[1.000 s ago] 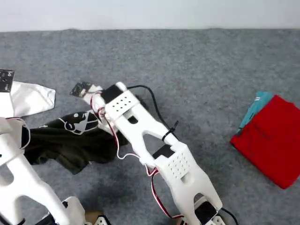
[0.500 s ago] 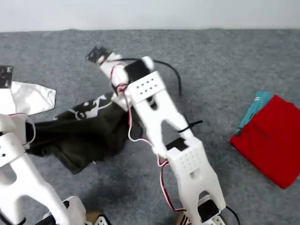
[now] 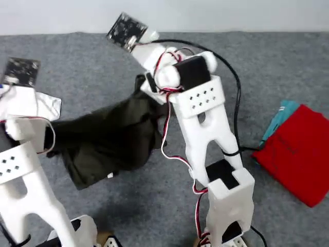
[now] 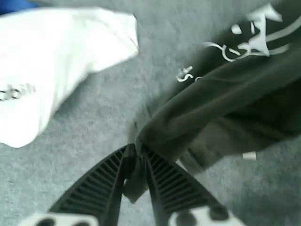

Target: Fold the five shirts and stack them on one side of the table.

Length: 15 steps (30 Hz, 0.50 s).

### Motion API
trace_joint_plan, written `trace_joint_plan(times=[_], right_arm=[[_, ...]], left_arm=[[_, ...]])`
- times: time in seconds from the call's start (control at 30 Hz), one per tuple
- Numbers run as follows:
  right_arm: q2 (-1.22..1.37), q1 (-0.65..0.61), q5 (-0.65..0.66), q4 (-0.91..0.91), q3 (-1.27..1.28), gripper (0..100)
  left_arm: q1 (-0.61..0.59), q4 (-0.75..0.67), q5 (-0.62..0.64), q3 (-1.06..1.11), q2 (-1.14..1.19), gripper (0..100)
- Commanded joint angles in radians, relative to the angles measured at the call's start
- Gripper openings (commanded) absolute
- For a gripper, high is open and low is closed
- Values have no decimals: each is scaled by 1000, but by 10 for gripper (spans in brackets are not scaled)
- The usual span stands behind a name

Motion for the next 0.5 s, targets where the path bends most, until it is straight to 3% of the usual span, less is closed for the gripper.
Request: trace_joint_plan(times=[0.0, 0.3, 0.47], right_arm=[[-54, 8, 14, 35, 184, 9], [107, -71, -8, 35, 379, 20], [91, -104, -129, 41, 385, 202]], left_arm=[[-18, -61, -48, 105, -23, 5], [-226, -161, -169, 249, -23, 5], [-298, -161, -222, 248, -23, 5]])
